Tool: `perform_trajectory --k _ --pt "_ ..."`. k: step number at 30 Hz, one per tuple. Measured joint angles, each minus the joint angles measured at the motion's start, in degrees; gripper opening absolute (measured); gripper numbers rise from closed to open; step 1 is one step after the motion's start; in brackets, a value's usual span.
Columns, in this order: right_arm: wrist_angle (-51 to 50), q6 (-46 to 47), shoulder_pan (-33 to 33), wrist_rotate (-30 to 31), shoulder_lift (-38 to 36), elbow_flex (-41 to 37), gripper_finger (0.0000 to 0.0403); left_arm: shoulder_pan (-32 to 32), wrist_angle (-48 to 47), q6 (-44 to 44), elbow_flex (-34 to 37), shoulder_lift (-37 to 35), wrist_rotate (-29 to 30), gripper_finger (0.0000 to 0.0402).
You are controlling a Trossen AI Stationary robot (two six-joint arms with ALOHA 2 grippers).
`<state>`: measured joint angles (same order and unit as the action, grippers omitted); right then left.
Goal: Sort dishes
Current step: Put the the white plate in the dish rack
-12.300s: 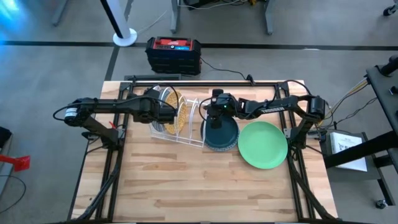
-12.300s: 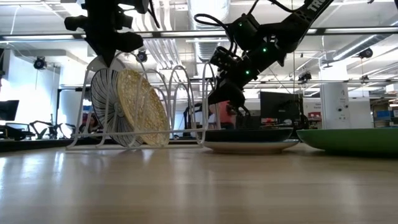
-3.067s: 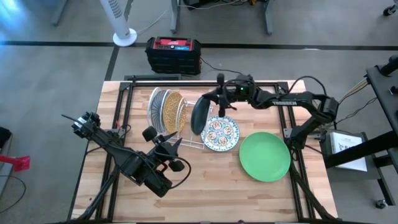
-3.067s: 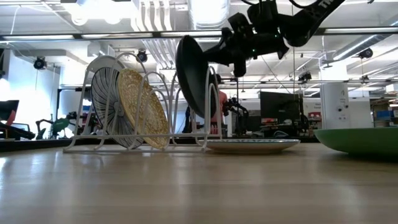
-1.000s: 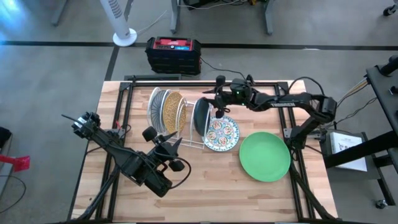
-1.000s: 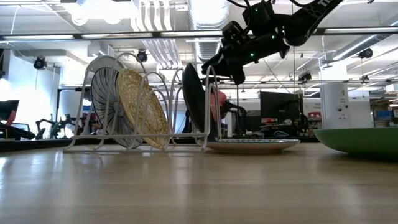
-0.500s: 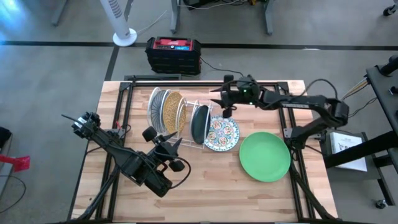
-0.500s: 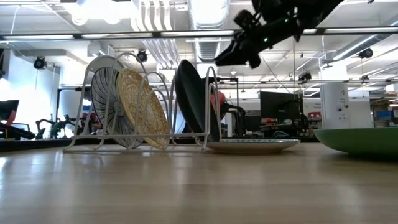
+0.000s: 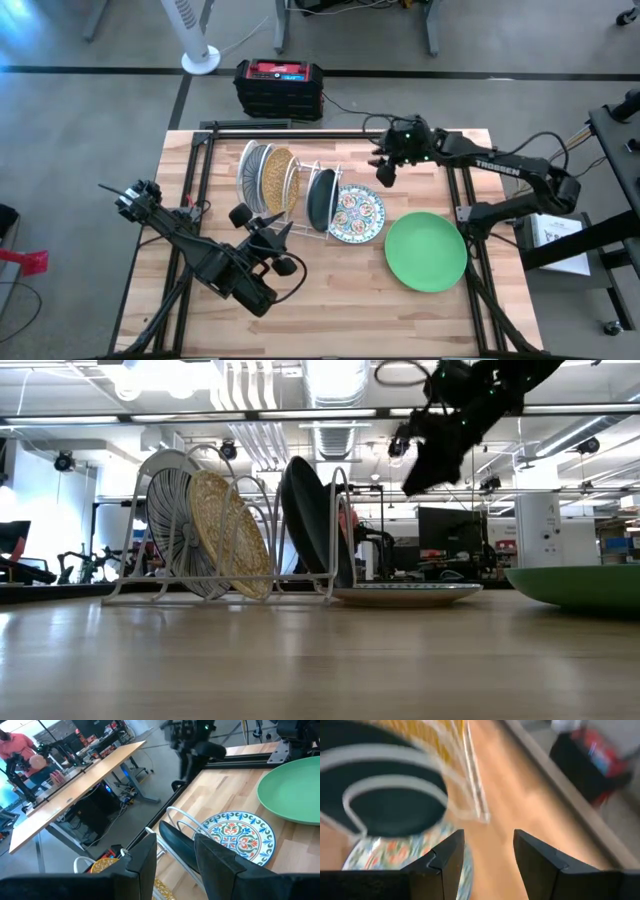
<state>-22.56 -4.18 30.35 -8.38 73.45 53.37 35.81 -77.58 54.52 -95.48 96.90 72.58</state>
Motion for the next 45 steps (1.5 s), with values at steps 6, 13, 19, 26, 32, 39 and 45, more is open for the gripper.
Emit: perform_trajectory --k 6,13,19,26,32,39,45 --pt "-4.7 6.0 0.2 -2.6 4.5 -0.6 0.0163 0.0 0.0 0.0 0.0 0.7 0.0 0.0123" --pt "-6.0 6.9 0.9 -3.2 11.5 -0.6 0.0163 0.0 0.0 0.0 0.0 1.2 0.0 0.0123" --pt "-6.0 6.0 2.1 -6.7 15.7 -0.7 0.0163 0.0 0.0 0.1 0.0 1.2 0.0 0.0123" --pt "-5.6 5.7 2.2 -6.8 16.7 -0.7 0.0163 0.0 0.0 0.7 0.0 1.2 0.0 0.0123" --pt "-5.6 6.2 2.2 -6.9 17.5 -0.7 0.0176 0.0 0.0 1.1 0.0 1.2 0.0 0.0123" --pt "-5.2 6.8 2.1 -6.7 19.6 -1.4 0.0195 0.0 0.0 1.1 0.0 1.2 0.4 0.0123" --pt "-4.0 7.6 2.0 -6.7 21.0 -3.1 0.0195 -0.1 0.0 1.1 0.0 1.1 0.4 0.0123"
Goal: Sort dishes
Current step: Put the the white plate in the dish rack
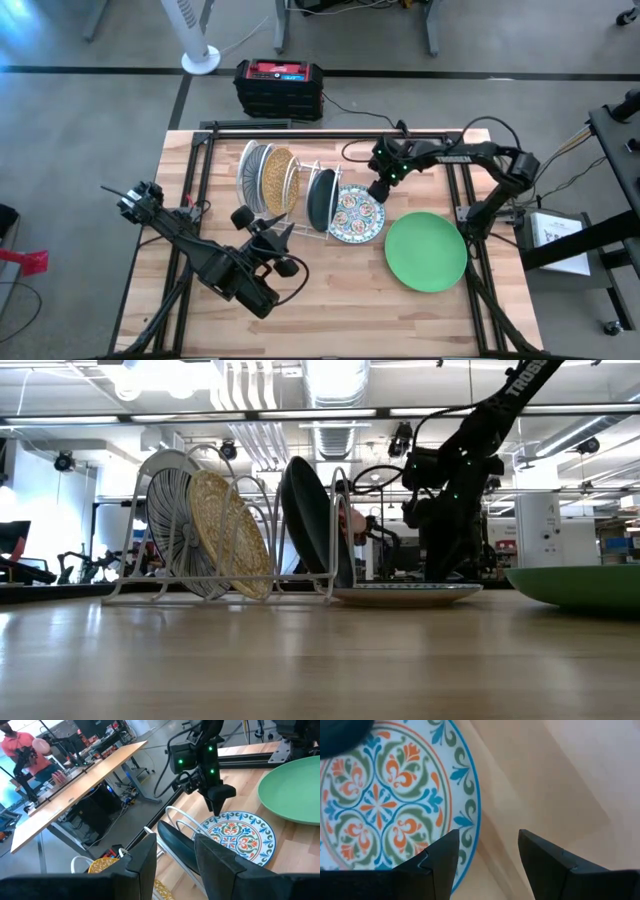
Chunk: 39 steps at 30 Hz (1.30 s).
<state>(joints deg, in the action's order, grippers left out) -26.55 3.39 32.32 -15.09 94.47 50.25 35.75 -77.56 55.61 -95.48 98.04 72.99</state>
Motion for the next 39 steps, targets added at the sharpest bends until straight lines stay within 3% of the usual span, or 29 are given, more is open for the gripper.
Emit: perform_trajectory --k 14,19,29,39 --pt "3.7 1.2 -2.1 -0.2 1.9 -2.3 0.0179 -0.6 0.0 0.4 0.0 0.0 0.0 0.0123" --pt "5.5 1.2 -2.4 -0.5 1.9 -2.7 0.0137 -0.6 0.0 0.4 0.0 0.0 0.1 0.0123" --pt "6.7 1.5 -2.4 -0.3 1.5 -2.7 0.0017 -0.6 0.0 0.7 0.0 0.0 0.1 0.0123" --pt "5.9 1.1 -2.1 0.1 1.1 -2.7 0.0001 -0.6 0.0 0.7 0.0 0.0 0.1 0.0123"
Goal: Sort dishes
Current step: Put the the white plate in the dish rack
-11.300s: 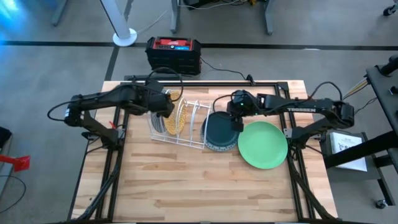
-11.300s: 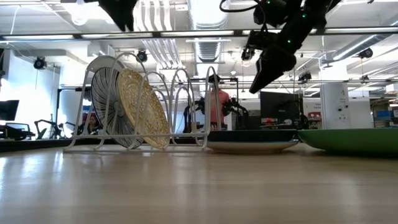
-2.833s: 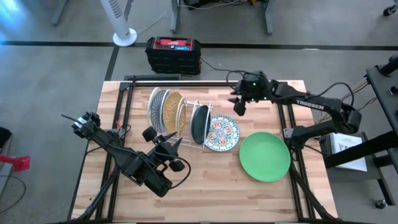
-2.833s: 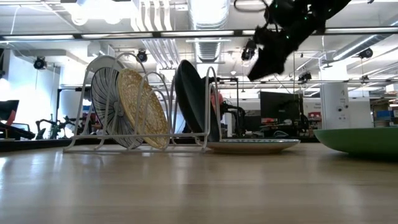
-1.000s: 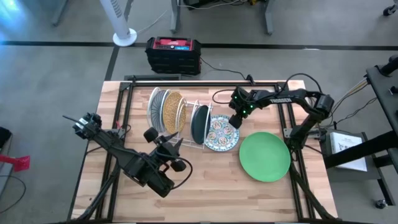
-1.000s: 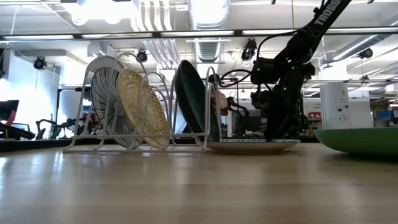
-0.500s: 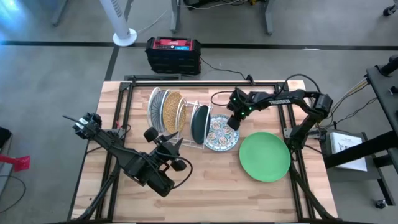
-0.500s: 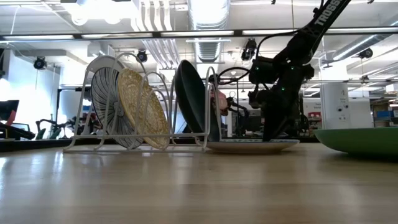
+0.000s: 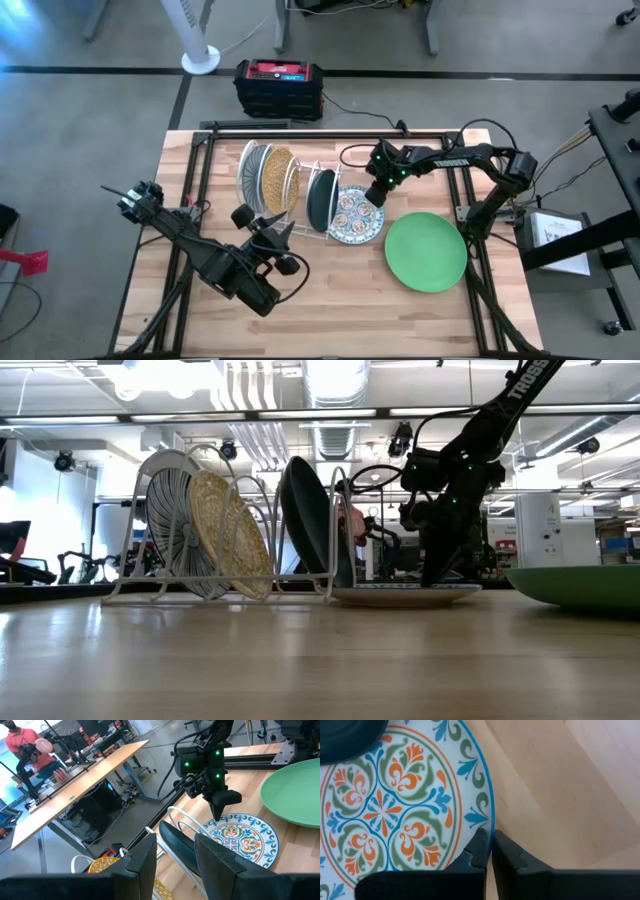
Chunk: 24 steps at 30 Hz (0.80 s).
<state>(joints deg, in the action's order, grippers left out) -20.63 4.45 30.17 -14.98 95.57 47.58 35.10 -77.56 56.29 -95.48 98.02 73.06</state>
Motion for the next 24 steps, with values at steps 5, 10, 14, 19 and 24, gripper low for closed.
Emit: perform_trajectory --k 5,10,14,19,24 --pt "-2.0 -0.3 0.2 0.1 0.0 0.0 0.0000 0.0 0.0 0.0 0.0 0.0 0.0 0.0123" --pt "-3.7 -0.5 0.2 1.2 -0.6 0.0 0.0000 0.0 0.0 0.0 0.0 0.0 0.0 0.0123" --pt "-5.6 -0.5 0.2 2.8 -1.8 -0.1 0.0000 0.0 0.0 0.0 0.0 0.0 0.0 0.0123" --pt "-9.0 -0.5 0.2 6.7 -3.7 -0.2 0.0001 0.0 0.0 0.0 0.0 0.0 0.0 0.0123" --pt "-11.4 -0.6 0.2 9.0 -4.9 -0.3 0.0001 0.0 0.0 0.0 0.0 0.0 0.0 0.0123"
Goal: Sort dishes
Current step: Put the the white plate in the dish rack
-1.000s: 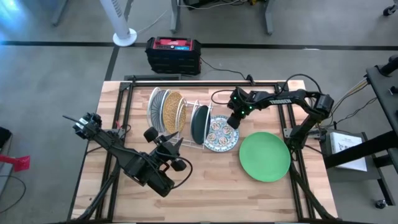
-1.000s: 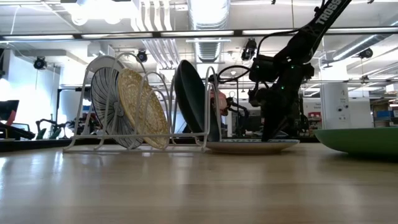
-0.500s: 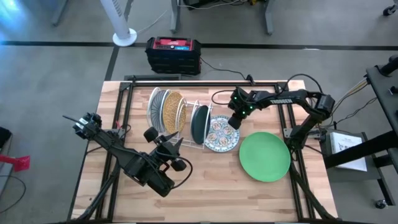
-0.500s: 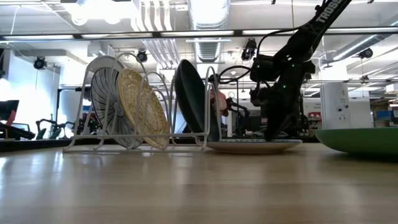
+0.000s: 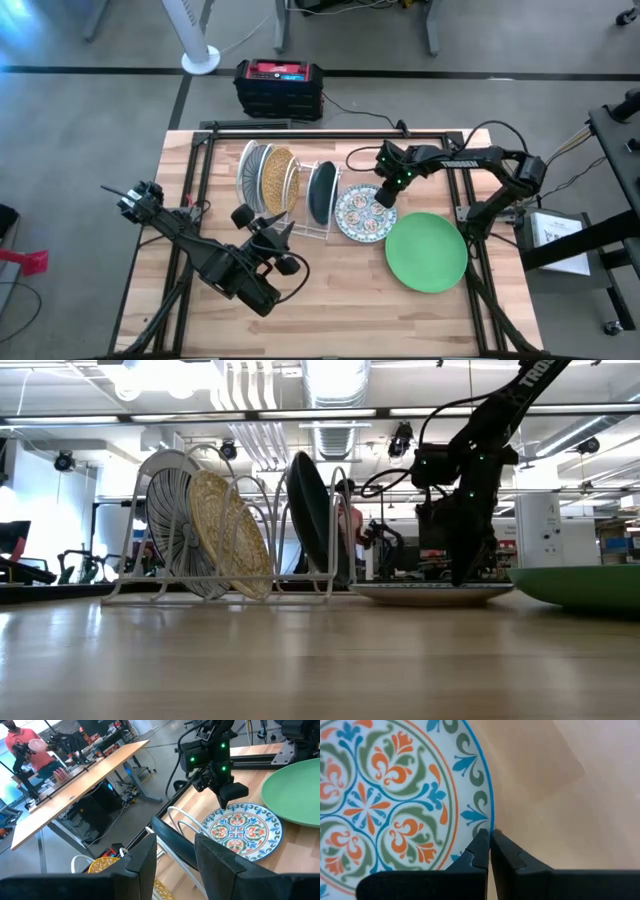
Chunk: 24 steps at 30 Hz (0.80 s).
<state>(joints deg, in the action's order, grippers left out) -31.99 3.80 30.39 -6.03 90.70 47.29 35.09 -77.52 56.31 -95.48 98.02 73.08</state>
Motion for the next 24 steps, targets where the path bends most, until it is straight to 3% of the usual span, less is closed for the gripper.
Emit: perform_trajectory --k 9,19,24 --pt "-0.6 0.0 0.0 2.6 -0.2 0.0 0.0001 0.0 0.0 0.0 0.0 0.0 0.0 0.0123" --pt "-0.1 -0.4 1.6 10.8 -0.2 0.1 0.0001 0.0 0.0 0.0 0.0 0.0 0.0 0.0123" --pt "1.3 -1.1 2.8 11.1 -0.4 0.2 0.0001 0.0 0.0 0.0 0.0 0.0 0.0 0.0123"
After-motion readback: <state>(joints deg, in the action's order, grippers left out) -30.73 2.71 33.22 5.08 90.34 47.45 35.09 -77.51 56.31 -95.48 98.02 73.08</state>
